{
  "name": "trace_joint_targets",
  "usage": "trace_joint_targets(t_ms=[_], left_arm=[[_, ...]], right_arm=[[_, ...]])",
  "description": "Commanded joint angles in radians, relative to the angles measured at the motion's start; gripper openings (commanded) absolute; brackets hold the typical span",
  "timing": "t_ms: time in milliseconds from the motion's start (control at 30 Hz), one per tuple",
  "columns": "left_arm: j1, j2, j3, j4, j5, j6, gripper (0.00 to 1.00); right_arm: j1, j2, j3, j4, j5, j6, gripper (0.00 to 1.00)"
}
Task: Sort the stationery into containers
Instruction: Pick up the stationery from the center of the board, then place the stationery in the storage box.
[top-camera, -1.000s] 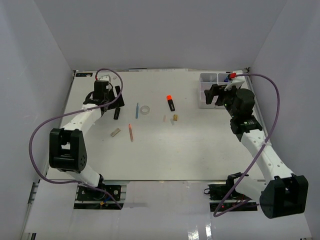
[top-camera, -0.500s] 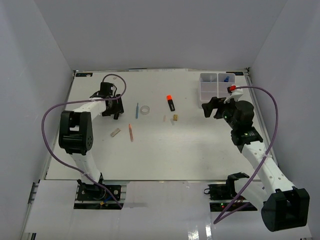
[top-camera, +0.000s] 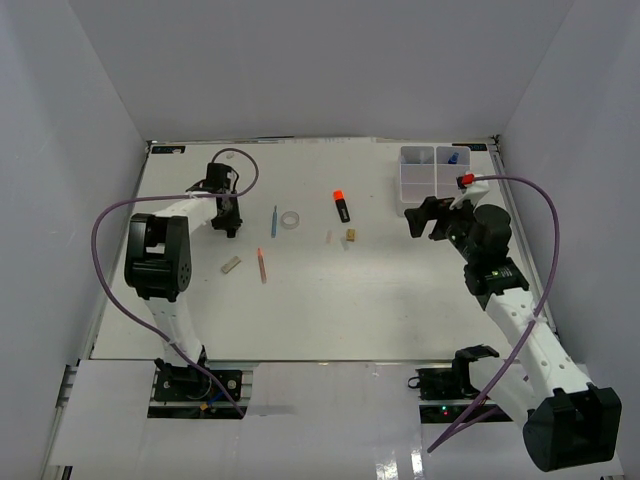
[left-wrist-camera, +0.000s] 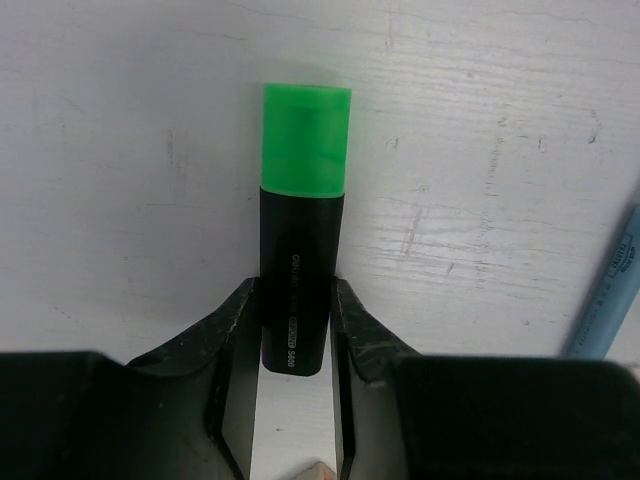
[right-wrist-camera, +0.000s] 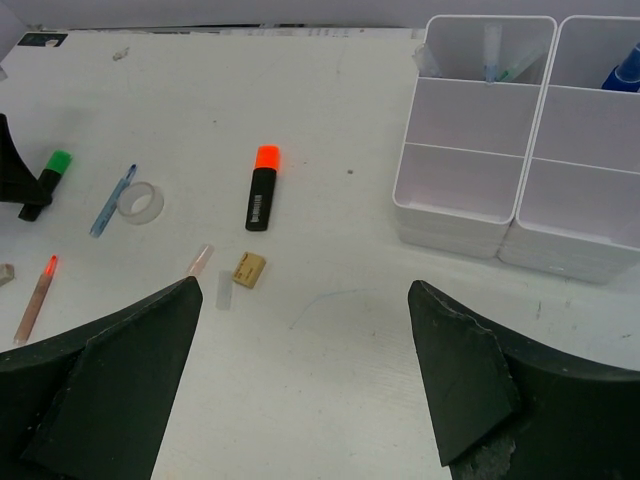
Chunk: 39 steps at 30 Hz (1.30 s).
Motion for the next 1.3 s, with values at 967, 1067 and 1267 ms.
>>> trace_joint_targets(t_ms=[967,1067,1267], left_arm=[[-0.490,-0.713,-0.381,0.336,0.360,0.494,0.09],[-0.503,-0.713,-0.381,0.339,0.352,0.494,0.09],[-0.507,-0.727,-0.395,0.368,0.347,0.484,0.09]], right_arm=[[0.429,0.362,0.448,-0.012,-0.066,0.244,0.99],[0.452,0.427,0.477,-0.006,-0.063,0.264,1.00],[0.472,0.497,0.485,0.012,-0.080,0.287,0.92]])
